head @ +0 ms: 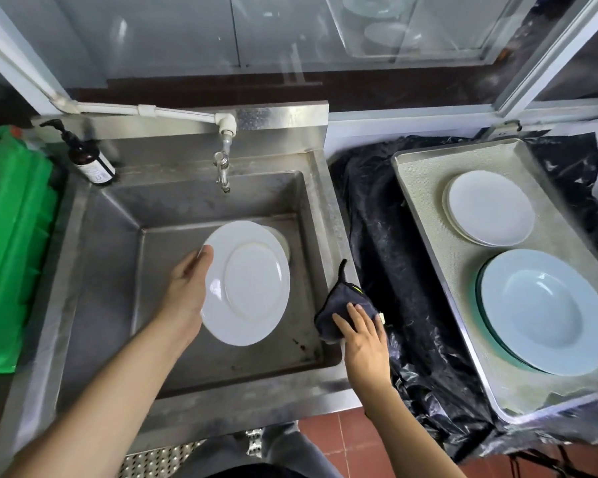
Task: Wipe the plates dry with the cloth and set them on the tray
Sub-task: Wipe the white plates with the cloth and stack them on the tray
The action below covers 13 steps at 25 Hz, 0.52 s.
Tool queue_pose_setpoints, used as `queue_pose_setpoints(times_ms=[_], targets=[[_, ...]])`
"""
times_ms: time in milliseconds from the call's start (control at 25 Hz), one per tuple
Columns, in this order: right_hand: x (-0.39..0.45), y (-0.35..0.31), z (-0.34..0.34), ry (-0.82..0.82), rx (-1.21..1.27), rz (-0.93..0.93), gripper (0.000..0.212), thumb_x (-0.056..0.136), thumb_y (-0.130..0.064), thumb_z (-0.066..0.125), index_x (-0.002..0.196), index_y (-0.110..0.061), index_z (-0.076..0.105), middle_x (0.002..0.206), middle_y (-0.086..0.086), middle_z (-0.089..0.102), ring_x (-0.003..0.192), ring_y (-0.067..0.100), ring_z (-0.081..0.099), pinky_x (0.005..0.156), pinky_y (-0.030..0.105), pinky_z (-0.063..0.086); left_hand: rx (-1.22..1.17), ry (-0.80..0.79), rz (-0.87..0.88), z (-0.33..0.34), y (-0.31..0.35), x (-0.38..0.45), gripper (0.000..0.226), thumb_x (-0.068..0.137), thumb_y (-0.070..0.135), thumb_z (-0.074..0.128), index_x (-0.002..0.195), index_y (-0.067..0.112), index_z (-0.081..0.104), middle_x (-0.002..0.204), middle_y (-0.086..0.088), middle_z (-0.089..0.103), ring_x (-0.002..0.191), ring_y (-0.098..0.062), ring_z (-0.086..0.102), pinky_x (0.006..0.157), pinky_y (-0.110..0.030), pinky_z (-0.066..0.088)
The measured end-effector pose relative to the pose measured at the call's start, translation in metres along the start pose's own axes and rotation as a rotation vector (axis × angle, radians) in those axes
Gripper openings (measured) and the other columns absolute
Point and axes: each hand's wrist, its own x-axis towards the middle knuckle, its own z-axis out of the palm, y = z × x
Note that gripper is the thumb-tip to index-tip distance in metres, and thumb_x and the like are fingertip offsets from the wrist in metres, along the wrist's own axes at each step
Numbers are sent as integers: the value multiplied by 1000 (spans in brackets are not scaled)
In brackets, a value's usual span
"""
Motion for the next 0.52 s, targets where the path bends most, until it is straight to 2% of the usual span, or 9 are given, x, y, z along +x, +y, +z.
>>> queue_pose_setpoints(times_ms=[80,120,160,240,280,360,400,440,520], targets=[[2,-11,-13,-21,-7,4,59,102,-17,42,158,-33,35,169,0,23,158,18,13,128,44,3,41,-4,57,3,2,-6,17,100,38,58,97,34,74,101,9,72,106,-21,64,95,-43,50],[6,-20,-22,12,58,18,57,101,-19,45,156,-30,38,166,1,32,155,21,23,126,43,11,90,-12,121,4,3,-9,23,101,37,57,85,37,73,87,15,70,93,-15,62,84,-38,50],[10,-32,-36,66,194,43,53,100,-19,49,152,-27,46,157,3,45,147,26,38,121,42,24,159,-24,211,4,3,-13,30,102,36,55,77,36,70,75,17,64,80,-8,57,74,-34,46],[21,-62,-73,140,680,134,32,100,-27,52,130,-26,63,120,2,70,114,28,64,99,42,48,364,-58,453,4,2,-20,34,103,36,50,70,35,58,63,12,52,61,-2,43,61,-28,35],[27,-77,-93,144,922,174,25,99,-40,51,115,-28,66,100,-2,74,98,27,68,88,42,53,475,-101,569,3,2,-26,31,102,40,47,73,36,54,63,10,50,58,-4,42,57,-25,33],[41,-103,-131,119,1187,224,46,92,-66,45,92,-26,67,78,-3,72,81,24,71,77,41,55,685,-217,728,4,3,-38,24,101,50,41,86,40,57,64,5,51,57,-12,46,54,-24,35],[45,-111,-145,88,1244,248,53,90,-70,46,85,-22,67,73,-2,71,75,24,71,75,41,55,798,-256,800,4,3,-44,26,100,53,39,99,39,60,65,3,55,57,-16,48,54,-27,37],[50,-114,-154,52,1258,274,53,92,-67,52,82,-17,68,70,-1,70,70,23,70,73,42,57,903,-279,878,5,1,-48,30,99,53,39,109,37,62,71,3,62,58,-18,53,54,-28,38],[52,-112,-158,-51,1233,321,36,97,-39,64,81,-7,70,65,4,70,61,20,71,75,49,63,1029,-305,986,4,-2,-55,31,99,47,45,117,34,66,93,7,74,72,-22,65,59,-27,43]])
